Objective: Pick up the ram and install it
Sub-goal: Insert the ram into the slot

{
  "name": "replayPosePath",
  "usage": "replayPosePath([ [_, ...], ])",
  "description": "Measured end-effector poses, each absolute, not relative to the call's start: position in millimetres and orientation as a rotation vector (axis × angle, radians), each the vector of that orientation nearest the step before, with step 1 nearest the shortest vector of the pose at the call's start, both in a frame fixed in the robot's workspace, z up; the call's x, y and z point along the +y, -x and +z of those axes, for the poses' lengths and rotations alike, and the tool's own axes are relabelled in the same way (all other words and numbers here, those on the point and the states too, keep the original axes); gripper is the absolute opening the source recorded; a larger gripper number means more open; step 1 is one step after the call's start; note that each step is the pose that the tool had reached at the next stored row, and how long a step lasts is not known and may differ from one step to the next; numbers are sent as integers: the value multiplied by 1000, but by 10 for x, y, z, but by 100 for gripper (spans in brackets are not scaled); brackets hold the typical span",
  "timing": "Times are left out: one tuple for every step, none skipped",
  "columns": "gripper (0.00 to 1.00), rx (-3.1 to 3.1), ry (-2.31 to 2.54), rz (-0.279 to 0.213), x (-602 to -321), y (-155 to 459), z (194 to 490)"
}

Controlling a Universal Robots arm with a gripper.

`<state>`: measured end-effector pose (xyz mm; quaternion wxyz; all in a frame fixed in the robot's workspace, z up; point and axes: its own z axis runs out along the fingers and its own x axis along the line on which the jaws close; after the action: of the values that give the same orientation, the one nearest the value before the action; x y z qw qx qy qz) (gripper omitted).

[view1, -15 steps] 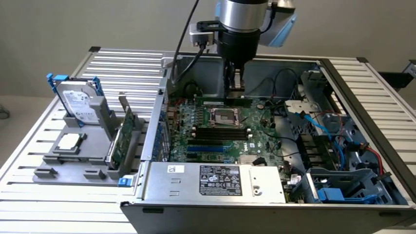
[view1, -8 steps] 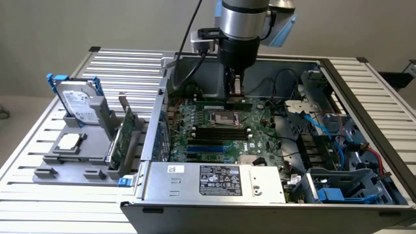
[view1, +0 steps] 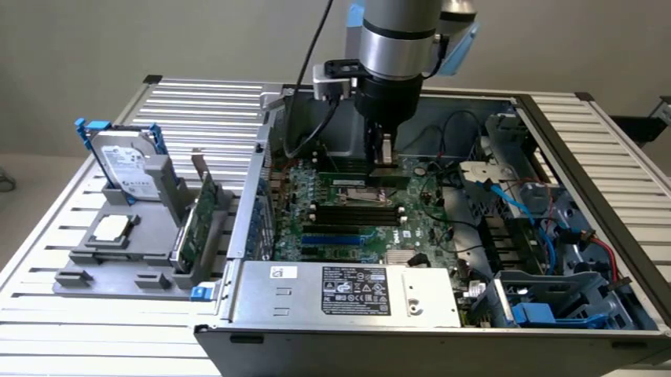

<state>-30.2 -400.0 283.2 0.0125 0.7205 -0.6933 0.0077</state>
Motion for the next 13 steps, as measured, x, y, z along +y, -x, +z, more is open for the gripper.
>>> replayPosePath([
  [14,-2162,-2245,24,-4010,301,2814],
  [14,-2163,-2244,24,-4018,301,2796],
  [14,-2165,-2242,24,-4024,301,2778],
  [14,-2168,-2239,24,-4029,301,2760],
  [14,-2171,-2236,24,-4034,301,2741],
  [14,-2174,-2233,24,-4037,301,2723],
  [14,-2178,-2229,24,-4040,301,2705],
  [14,-2182,-2225,24,-4043,301,2687],
  [14,-2186,-2221,23,-4045,301,2669],
  [14,-2190,-2217,24,-4049,301,2651],
  [14,-2193,-2215,23,-4053,301,2631],
  [14,-2194,-2214,23,-4057,301,2613],
  [14,-2194,-2213,23,-4061,301,2595],
])
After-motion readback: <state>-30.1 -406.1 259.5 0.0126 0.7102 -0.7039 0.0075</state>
